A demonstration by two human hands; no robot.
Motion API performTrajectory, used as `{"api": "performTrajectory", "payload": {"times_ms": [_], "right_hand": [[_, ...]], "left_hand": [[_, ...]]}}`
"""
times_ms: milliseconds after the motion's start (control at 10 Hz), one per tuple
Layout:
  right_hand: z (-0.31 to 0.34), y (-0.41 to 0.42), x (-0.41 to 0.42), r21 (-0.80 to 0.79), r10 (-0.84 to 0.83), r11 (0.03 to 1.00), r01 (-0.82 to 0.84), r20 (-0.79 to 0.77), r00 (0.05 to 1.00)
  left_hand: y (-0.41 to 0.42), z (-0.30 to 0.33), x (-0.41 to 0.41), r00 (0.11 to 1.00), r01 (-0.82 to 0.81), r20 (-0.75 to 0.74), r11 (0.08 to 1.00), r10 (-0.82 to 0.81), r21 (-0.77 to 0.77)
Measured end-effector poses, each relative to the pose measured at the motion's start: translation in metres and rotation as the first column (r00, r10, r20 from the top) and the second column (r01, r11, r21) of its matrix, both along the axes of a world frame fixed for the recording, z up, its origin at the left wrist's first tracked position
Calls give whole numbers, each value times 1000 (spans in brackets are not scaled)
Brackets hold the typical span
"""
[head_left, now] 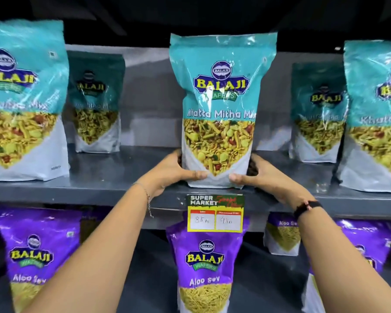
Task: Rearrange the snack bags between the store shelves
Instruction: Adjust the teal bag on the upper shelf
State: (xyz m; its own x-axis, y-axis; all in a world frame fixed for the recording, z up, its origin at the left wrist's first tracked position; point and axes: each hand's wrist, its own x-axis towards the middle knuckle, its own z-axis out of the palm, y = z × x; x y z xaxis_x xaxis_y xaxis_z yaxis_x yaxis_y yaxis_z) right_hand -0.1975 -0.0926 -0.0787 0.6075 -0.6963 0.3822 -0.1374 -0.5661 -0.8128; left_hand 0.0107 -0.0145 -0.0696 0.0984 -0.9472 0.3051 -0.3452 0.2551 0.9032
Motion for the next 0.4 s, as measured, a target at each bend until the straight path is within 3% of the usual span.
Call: {"api": "performTrajectory", "payload": {"times_ms": [300, 400], "right_hand": [[-2, -1, 1, -19, -34, 999, 34, -18, 999], [-1, 7, 2, -11, -52, 999, 52, 27, 998]], "left_hand": [[2, 1, 2, 1000, 22, -19, 1000, -22, 3], [7, 2, -2, 999, -45, -27, 998, 45, -36]]}}
